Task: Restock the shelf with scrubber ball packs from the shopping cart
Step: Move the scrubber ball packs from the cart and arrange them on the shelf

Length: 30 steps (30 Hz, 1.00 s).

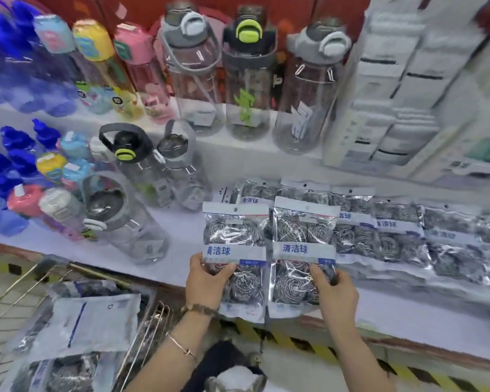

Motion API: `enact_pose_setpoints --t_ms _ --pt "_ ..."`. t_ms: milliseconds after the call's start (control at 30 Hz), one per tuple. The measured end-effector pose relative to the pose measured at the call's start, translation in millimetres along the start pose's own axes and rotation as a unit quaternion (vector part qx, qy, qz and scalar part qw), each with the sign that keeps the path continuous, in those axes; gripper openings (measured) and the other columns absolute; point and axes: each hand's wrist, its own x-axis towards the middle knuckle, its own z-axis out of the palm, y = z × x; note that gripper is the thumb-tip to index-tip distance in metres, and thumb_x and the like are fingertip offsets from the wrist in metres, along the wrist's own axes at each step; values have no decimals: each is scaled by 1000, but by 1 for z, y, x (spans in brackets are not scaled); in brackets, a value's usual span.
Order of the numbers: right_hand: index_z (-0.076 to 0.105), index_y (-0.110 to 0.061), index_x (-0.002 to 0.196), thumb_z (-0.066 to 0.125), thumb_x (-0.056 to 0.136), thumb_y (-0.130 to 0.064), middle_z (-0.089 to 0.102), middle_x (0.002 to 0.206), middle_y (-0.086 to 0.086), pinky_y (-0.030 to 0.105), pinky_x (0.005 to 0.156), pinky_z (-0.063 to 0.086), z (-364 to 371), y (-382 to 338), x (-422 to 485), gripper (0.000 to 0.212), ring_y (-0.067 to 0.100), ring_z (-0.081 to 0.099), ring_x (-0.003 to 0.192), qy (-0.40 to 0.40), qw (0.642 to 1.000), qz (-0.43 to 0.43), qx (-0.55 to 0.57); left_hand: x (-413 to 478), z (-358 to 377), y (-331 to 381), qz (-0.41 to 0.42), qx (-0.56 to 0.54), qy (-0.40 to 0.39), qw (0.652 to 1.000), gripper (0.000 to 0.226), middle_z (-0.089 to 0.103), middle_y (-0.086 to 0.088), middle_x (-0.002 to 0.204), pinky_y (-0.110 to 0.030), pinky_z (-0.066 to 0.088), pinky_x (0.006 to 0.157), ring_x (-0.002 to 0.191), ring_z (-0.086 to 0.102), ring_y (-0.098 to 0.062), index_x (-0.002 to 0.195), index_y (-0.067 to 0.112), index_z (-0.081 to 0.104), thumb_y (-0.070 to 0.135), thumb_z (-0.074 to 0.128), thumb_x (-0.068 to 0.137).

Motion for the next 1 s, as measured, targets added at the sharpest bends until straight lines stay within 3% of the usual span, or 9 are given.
enact_pose_setpoints --t_ms 67,167,267,367,467,667,800,900,1000 --pt "52 -1 78 65 83 -41 55 73 18 31 55 34 -5 -1 10 43 24 45 62 21 1000 12 17 15 11 14 15 31 -1 999 56 62 9 87 -28 52 71 79 62 -14 109 19 45 31 80 67" --pt "44 -5 71 65 84 -39 45 67 12 32 54 29 -8 -6 23 42 21 38 58 45 998 18 27 46 29 31 25 58 -13 998 63 66 -1 92 -34 53 74 81 63 -21 113 15 46 36 80 65" --pt "36 -11 66 65 84 -38 36 61 7 33 53 23 -6 -16 37 44 19 31 54 68 997 14 23 78 45 49 20 75 -25 997 54 64 0 89 -36 53 72 75 60 -20 105 19 44 35 79 67" --pt "40 -10 67 65 84 -39 36 59 5 32 52 24 -1 -23 55 42 18 32 53 81 997 14 5 104 59 65 21 100 -57 993 56 59 5 82 -36 54 67 67 58 -15 107 18 43 39 78 68" --pt "41 -10 69 65 83 -41 37 59 5 33 52 25 5 -30 67 42 20 34 54 93 995 31 -7 125 72 70 22 118 -78 990 66 62 1 92 -38 55 69 75 62 -22 115 15 42 43 78 67" --pt "37 -9 67 65 83 -40 34 59 5 33 53 23 12 -35 82 45 20 31 54 106 992 63 -4 147 92 71 -1 155 -115 981 56 56 2 80 -35 55 62 66 58 -17 106 16 39 41 74 71" --pt "35 -10 65 65 83 -41 33 59 5 33 54 23 4 -32 91 46 21 31 55 113 990 82 -19 149 102 69 -16 173 -110 979 64 58 -1 95 -38 55 74 82 61 -23 106 14 44 53 74 64" --pt "37 -10 66 65 84 -40 33 59 4 33 55 24 -2 -29 97 45 20 31 55 120 989 85 -26 153 113 63 -1 192 -93 977 76 60 -2 104 -38 57 71 83 61 -19 102 16 55 68 69 49" --pt "34 -16 64 65 84 -38 34 58 2 33 54 25 -6 -30 101 44 19 32 55 118 989 84 -36 146 119 77 -8 214 -96 972 65 51 -3 104 -32 52 67 86 56 -20 107 7 50 48 76 64"
